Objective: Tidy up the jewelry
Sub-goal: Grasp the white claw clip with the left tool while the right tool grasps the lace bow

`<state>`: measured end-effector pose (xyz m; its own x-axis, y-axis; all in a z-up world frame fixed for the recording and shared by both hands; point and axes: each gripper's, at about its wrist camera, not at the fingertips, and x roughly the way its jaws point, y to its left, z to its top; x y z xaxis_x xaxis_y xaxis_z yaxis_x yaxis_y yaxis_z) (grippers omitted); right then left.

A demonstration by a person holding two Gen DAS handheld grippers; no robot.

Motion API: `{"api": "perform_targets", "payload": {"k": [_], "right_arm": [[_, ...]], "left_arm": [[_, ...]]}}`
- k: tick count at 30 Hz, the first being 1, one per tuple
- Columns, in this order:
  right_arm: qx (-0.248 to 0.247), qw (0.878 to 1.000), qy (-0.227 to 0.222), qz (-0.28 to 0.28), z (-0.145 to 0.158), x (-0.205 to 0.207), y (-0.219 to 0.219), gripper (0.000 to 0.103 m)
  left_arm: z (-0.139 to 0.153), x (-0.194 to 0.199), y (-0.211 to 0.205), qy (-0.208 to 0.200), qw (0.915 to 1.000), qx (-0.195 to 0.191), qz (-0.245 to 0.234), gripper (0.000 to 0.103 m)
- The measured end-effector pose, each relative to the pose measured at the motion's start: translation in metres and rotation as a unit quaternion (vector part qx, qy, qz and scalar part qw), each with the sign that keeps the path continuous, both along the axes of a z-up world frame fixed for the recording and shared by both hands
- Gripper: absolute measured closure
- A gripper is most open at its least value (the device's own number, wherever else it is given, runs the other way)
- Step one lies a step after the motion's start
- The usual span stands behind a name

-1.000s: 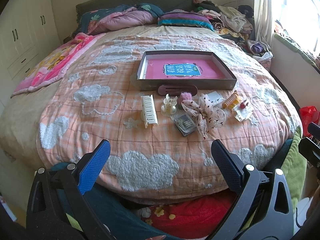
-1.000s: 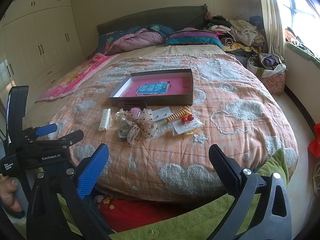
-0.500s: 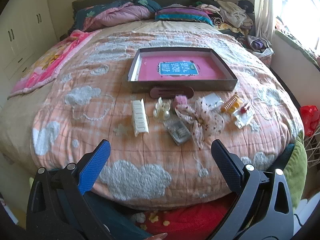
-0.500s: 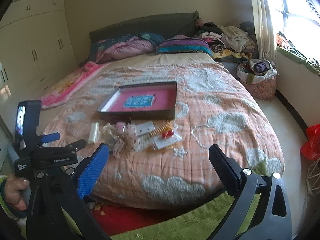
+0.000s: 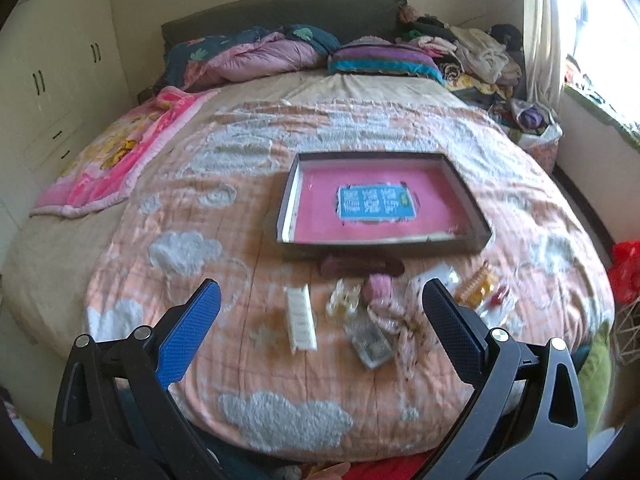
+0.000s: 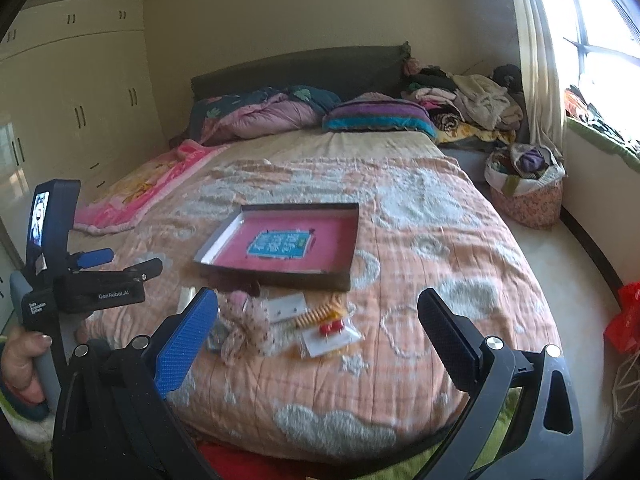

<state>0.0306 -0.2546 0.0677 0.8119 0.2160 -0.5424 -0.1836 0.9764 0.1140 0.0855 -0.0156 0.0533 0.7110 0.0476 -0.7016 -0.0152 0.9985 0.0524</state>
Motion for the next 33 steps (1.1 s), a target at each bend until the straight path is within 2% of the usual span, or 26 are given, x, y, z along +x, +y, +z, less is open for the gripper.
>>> {"api": "perform_targets", "payload": {"k": [7, 15, 18, 24, 31, 33], "right_arm": [[-0.014, 1.000, -0.002, 0.028, 0.009, 0.036, 0.019, 0.004], [-0.036, 0.998, 0.011, 0.054, 0.007, 0.079, 0.044, 0.004], [-0.034, 0.997, 0.023, 0.070, -0.002, 0.092, 0.054, 0.004], [-0.010, 0.992, 0.064, 0.113, -0.035, 0.116, 0.072, 0.004], [-0.001, 0.980, 0.117, 0.161, -0.088, 0.125, 0.093, 0.004], [-0.005, 0.976, 0.135, 0.172, -0.104, 0.127, 0.099, 0.013]], "left_arm": [[0.005, 0.029, 0.016, 0.010, 0.9994, -0.025, 0.021, 0.008], [0.005, 0.059, 0.045, 0.002, 0.9988, -0.013, 0.046, 0.008], [-0.001, 0.065, 0.059, 0.014, 0.9985, -0.016, 0.051, 0.008], [-0.036, 0.063, 0.084, 0.053, 0.9975, -0.035, 0.031, 0.008], [-0.081, 0.049, 0.089, 0.097, 0.9935, -0.059, -0.001, 0.008], [-0.093, 0.044, 0.087, 0.108, 0.9920, -0.065, -0.009, 0.009]]}}
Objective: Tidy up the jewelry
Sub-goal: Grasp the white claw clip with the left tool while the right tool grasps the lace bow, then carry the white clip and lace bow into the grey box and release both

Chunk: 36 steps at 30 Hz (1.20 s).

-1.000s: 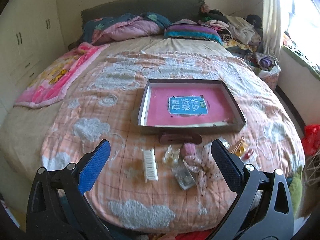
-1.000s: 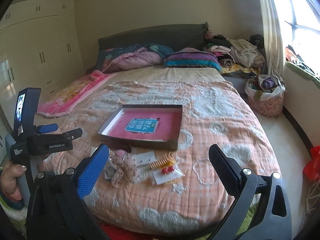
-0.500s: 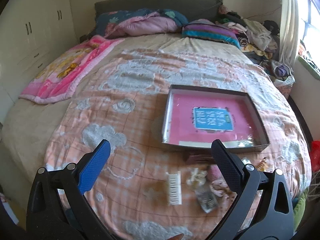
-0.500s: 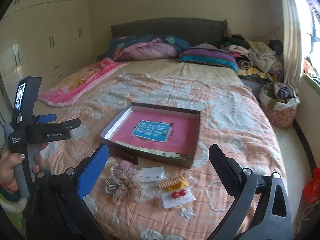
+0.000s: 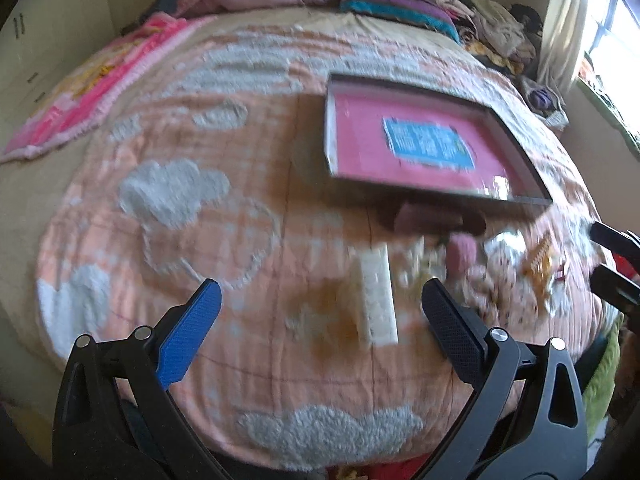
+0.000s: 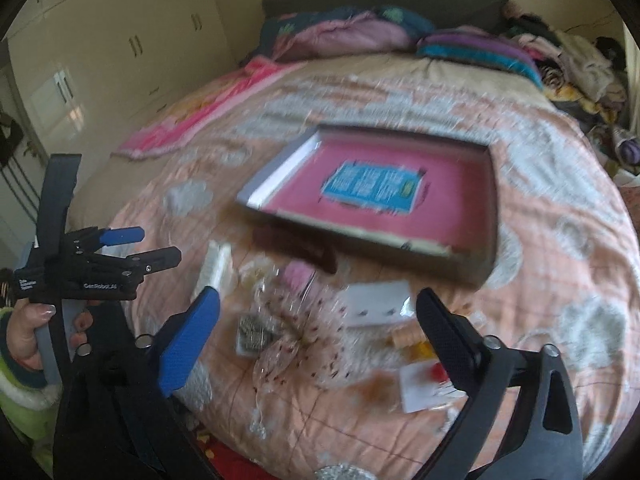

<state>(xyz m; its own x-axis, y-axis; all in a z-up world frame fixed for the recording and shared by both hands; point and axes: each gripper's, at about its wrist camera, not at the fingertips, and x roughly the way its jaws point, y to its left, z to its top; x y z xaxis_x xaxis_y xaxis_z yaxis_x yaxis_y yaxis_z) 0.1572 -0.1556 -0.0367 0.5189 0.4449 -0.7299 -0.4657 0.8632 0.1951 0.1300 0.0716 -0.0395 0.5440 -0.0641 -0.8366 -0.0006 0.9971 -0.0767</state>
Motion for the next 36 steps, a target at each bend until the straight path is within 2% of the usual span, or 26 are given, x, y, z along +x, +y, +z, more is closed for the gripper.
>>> {"api": "perform_targets", "payload": {"k": [1, 2, 6, 9, 11, 12, 13, 14, 16, 17, 18, 24, 32, 36], "right_arm": [[-0.002, 1.000, 0.007, 0.003, -0.005, 0.001, 0.003, 0.023], [-0.002, 1.000, 0.019, 0.007, -0.013, 0.003, 0.006, 0.029], [0.001, 0.998, 0.059, 0.011, -0.042, 0.009, 0.012, 0.041], [0.004, 0.997, 0.081, 0.013, -0.058, 0.013, 0.014, 0.056], [0.010, 0.995, 0.103, 0.014, -0.071, 0.017, 0.014, 0.072], [0.011, 0.994, 0.106, 0.013, -0.073, 0.018, 0.014, 0.077], [0.014, 0.994, 0.108, 0.010, -0.077, 0.018, 0.013, 0.087], [0.025, 0.994, 0.110, 0.011, -0.079, 0.017, 0.011, 0.093], [0.043, 0.993, 0.110, 0.006, -0.077, 0.014, 0.006, 0.095], [0.048, 0.993, 0.106, 0.004, -0.074, 0.012, 0.003, 0.096], [0.053, 0.994, 0.097, 0.002, -0.070, 0.008, 0.000, 0.096], [0.075, 0.995, 0.065, -0.020, -0.045, -0.009, -0.023, 0.096], [0.095, 0.993, 0.025, -0.062, -0.010, -0.031, -0.059, 0.096], [0.095, 0.991, 0.000, -0.092, 0.003, -0.041, -0.080, 0.096]], "left_arm": [[-0.006, -0.002, -0.001, 0.006, 1.0000, -0.003, -0.004, 0.009], [-0.012, -0.003, -0.003, 0.012, 0.9999, -0.005, -0.008, 0.010], [-0.028, -0.005, -0.008, 0.026, 0.9992, -0.018, -0.026, 0.024], [-0.035, -0.002, -0.014, 0.034, 0.9983, -0.029, -0.038, 0.035], [-0.040, 0.003, -0.016, 0.038, 0.9976, -0.040, -0.042, 0.040], [-0.042, 0.005, -0.018, 0.038, 0.9973, -0.043, -0.044, 0.043], [-0.043, 0.007, -0.019, 0.039, 0.9971, -0.046, -0.047, 0.046], [-0.045, 0.009, -0.022, 0.042, 0.9965, -0.050, -0.051, 0.053], [-0.051, 0.014, -0.027, 0.047, 0.9956, -0.055, -0.059, 0.063], [-0.053, 0.016, -0.029, 0.048, 0.9955, -0.052, -0.063, 0.073], [-0.054, 0.017, -0.031, 0.047, 0.9959, -0.046, -0.063, 0.079], [-0.048, 0.018, -0.038, 0.024, 0.9964, -0.031, -0.075, 0.082], [-0.013, 0.009, -0.038, -0.022, 0.9957, -0.020, -0.088, 0.083], [-0.003, 0.011, -0.041, -0.029, 0.9950, -0.028, -0.091, 0.083]]}}
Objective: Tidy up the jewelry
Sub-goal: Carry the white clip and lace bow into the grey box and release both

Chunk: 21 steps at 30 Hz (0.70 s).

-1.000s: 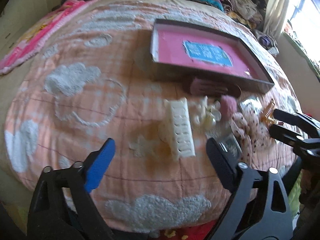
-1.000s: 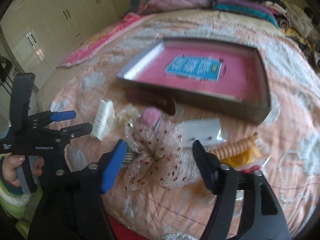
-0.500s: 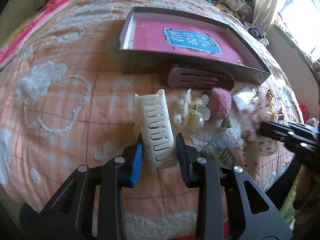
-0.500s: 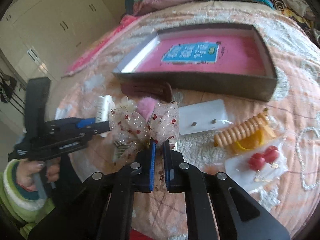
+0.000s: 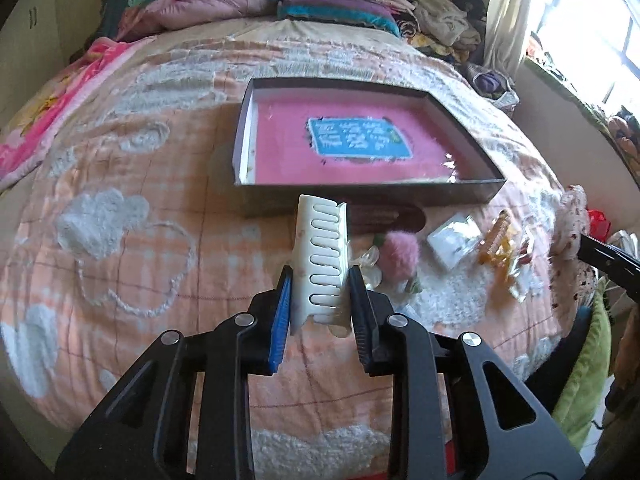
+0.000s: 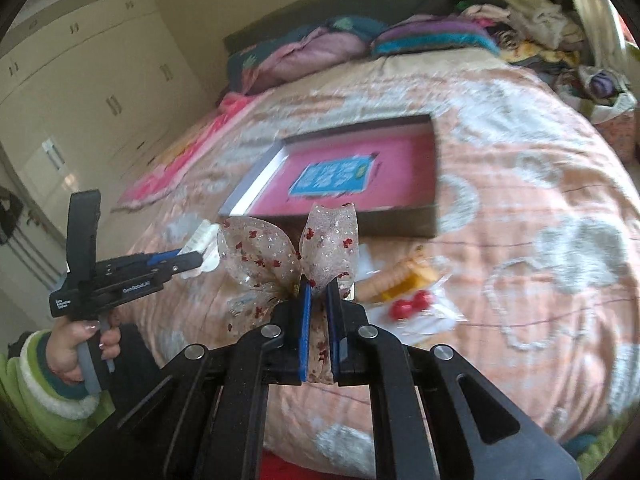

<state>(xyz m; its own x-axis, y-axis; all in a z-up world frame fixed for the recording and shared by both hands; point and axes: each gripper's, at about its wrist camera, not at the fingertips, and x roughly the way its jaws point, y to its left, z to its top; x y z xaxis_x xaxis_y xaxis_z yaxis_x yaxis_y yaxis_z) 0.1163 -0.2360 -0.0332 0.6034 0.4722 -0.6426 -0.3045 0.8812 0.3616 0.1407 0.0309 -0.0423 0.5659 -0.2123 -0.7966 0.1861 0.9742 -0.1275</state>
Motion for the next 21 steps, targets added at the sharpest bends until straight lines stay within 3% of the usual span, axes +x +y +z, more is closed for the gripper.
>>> {"api": "perform_targets", "payload": {"k": [4, 11, 21], "right_arm": [[0.011, 0.999, -0.030, -0.035, 0.019, -0.016, -0.029, 0.096], [0.013, 0.995, -0.078, -0.066, 0.052, -0.037, -0.062, 0.096], [0.027, 0.990, -0.111, -0.079, 0.083, -0.020, -0.081, 0.096]], "left_arm": [[0.017, 0.003, -0.012, -0.007, 0.9999, -0.012, -0.005, 0.083], [0.059, 0.012, -0.052, -0.051, 0.9981, 0.001, -0.035, 0.083], [0.092, 0.040, -0.082, -0.088, 0.9947, 0.000, -0.052, 0.083]]}}
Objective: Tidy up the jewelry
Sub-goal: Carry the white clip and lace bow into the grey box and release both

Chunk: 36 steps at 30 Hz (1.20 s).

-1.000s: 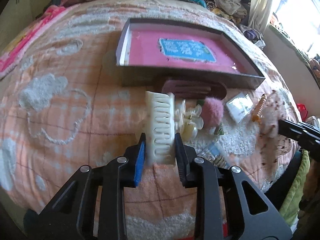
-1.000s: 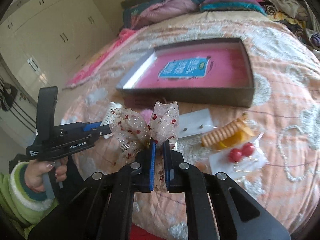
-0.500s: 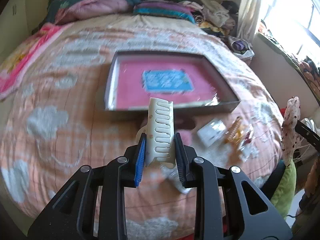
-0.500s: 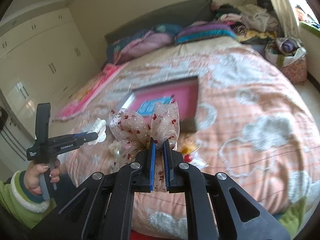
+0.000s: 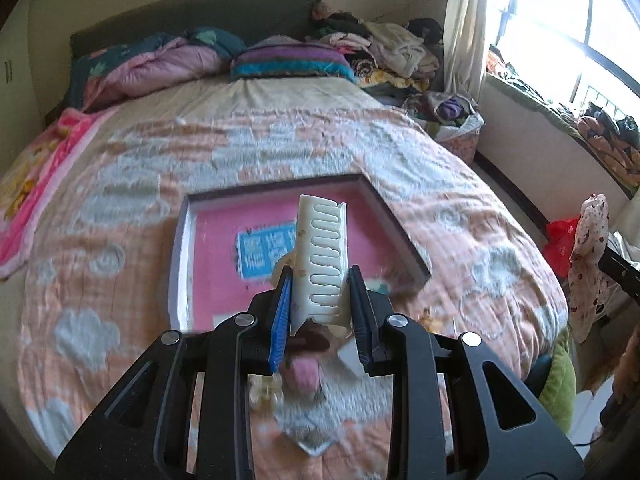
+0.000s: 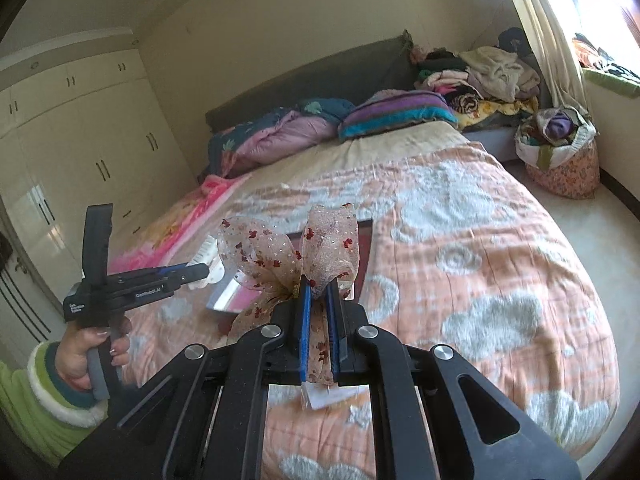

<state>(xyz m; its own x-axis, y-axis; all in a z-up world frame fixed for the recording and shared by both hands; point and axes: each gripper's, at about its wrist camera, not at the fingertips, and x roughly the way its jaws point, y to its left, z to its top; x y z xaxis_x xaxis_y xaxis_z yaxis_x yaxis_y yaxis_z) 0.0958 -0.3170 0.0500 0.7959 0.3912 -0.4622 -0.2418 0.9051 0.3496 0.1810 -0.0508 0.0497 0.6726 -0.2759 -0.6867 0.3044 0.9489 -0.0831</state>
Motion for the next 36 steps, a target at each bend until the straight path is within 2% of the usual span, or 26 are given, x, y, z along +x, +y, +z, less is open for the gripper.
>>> {"api": "perform_targets", "payload": {"k": [6, 14, 18, 25, 31, 33, 36], "right_arm": [[-0.013, 1.000, -0.006, 0.019, 0.011, 0.034, 0.019, 0.096], [-0.038, 0.998, 0.017, 0.050, 0.009, 0.089, 0.054, 0.096], [-0.050, 0.996, 0.034, 0.058, -0.003, 0.120, 0.071, 0.096], [-0.068, 0.991, 0.102, 0.060, -0.061, 0.169, 0.095, 0.096], [-0.082, 0.984, 0.154, 0.024, -0.114, 0.192, 0.094, 0.096], [-0.086, 0.984, 0.157, 0.018, -0.120, 0.192, 0.092, 0.095], [-0.082, 0.984, 0.159, 0.004, -0.123, 0.189, 0.087, 0.089]], "left_arm": [[0.011, 0.019, 0.008, -0.018, 0.9998, 0.001, 0.012, 0.083], [0.004, 0.050, 0.031, -0.018, 0.9989, 0.009, 0.043, 0.083], [-0.014, 0.066, 0.041, -0.005, 0.9984, 0.022, 0.051, 0.083], [-0.061, 0.088, 0.049, 0.046, 0.9977, 0.013, 0.047, 0.083], [-0.091, 0.093, 0.045, 0.072, 0.9963, 0.020, 0.041, 0.083], [-0.098, 0.094, 0.044, 0.079, 0.9958, 0.022, 0.041, 0.083], [-0.102, 0.093, 0.041, 0.078, 0.9957, 0.032, 0.039, 0.083]]}}
